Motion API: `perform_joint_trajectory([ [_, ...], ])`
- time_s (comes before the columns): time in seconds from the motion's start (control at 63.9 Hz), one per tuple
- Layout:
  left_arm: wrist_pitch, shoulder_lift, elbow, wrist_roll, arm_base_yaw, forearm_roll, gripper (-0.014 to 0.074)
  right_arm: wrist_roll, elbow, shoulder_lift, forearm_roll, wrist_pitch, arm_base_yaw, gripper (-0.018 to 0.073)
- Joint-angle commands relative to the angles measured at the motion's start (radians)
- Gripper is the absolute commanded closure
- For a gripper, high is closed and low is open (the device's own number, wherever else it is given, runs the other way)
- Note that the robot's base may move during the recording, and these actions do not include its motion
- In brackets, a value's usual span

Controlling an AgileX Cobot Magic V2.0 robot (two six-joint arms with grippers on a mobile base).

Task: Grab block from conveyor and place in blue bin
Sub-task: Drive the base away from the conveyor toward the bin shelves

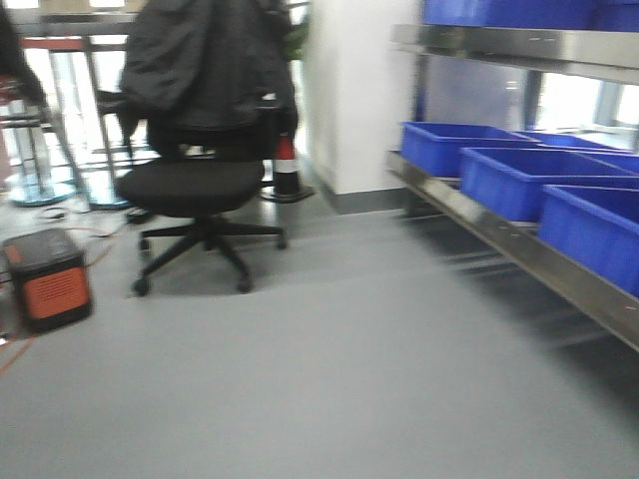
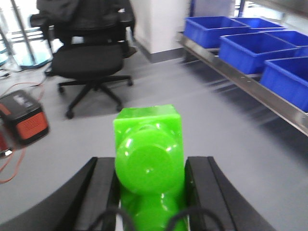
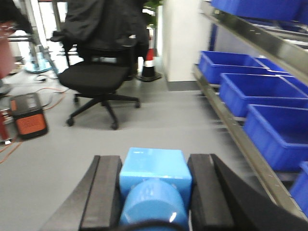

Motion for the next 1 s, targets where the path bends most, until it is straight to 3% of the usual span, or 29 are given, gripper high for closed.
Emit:
perform_joint_trajectory([
  [0.0,-0.024,-0.002,-0.006,-0.007,-0.007,-0.004,0.0707,-0.002,-0.001,-0.004,-0.011,-0.021,-0.005,0.0722],
  [0.985,-0.024,-0.002,-0.006,-0.007,-0.007,-0.004,0.0707,-0.002,-0.001,-0.004,-0.011,-0.021,-0.005,0.0722],
])
